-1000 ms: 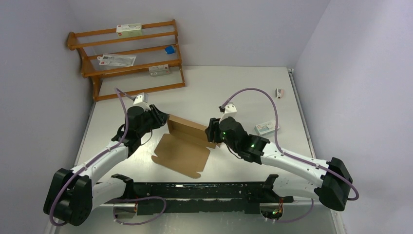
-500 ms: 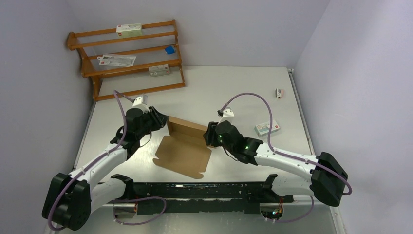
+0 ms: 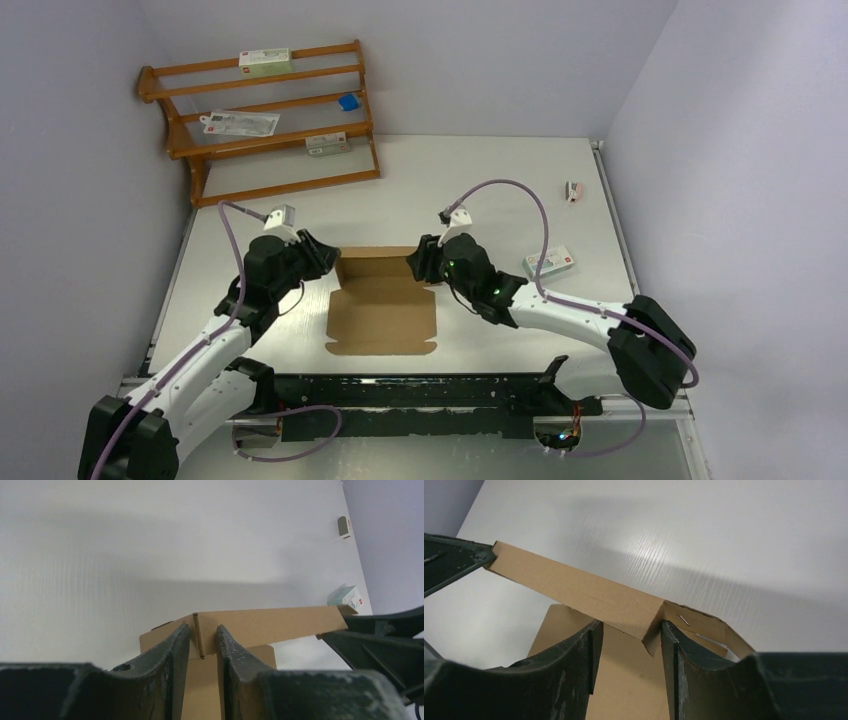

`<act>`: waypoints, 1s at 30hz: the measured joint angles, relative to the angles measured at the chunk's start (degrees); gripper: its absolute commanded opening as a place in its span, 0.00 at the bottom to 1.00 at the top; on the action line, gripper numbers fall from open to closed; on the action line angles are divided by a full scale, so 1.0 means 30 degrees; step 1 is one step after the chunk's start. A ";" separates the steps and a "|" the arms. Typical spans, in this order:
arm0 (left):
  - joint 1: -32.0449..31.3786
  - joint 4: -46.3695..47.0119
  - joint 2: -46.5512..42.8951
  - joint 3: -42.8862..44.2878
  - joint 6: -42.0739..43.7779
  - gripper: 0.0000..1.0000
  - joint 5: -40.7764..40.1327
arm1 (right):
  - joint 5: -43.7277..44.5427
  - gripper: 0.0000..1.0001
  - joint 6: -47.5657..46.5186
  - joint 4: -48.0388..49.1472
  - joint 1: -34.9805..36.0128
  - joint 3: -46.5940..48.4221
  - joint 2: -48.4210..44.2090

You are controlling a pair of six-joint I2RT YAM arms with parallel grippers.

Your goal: Fold the paper box

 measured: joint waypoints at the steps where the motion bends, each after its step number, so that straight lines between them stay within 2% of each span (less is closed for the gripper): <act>1: 0.0000 -0.0248 -0.0284 -0.0051 0.0000 0.31 -0.0080 | -0.0313 0.50 -0.0146 0.0350 -0.0226 0.0080 0.0357; 9: 0.0000 -0.1122 -0.0903 -0.0066 0.0007 0.31 -0.0423 | -0.3031 0.61 0.0721 0.2237 -0.2076 0.0233 0.1384; 16: 0.0000 -0.1362 -0.1158 -0.0080 0.0036 0.29 -0.0539 | -0.4809 0.62 0.2710 0.3031 -0.2980 0.0219 0.1282; 30: 0.0000 -0.1552 -0.1734 -0.0335 0.0306 0.29 -0.0699 | -0.4262 0.33 0.5209 0.3337 -0.3118 -0.0692 0.1413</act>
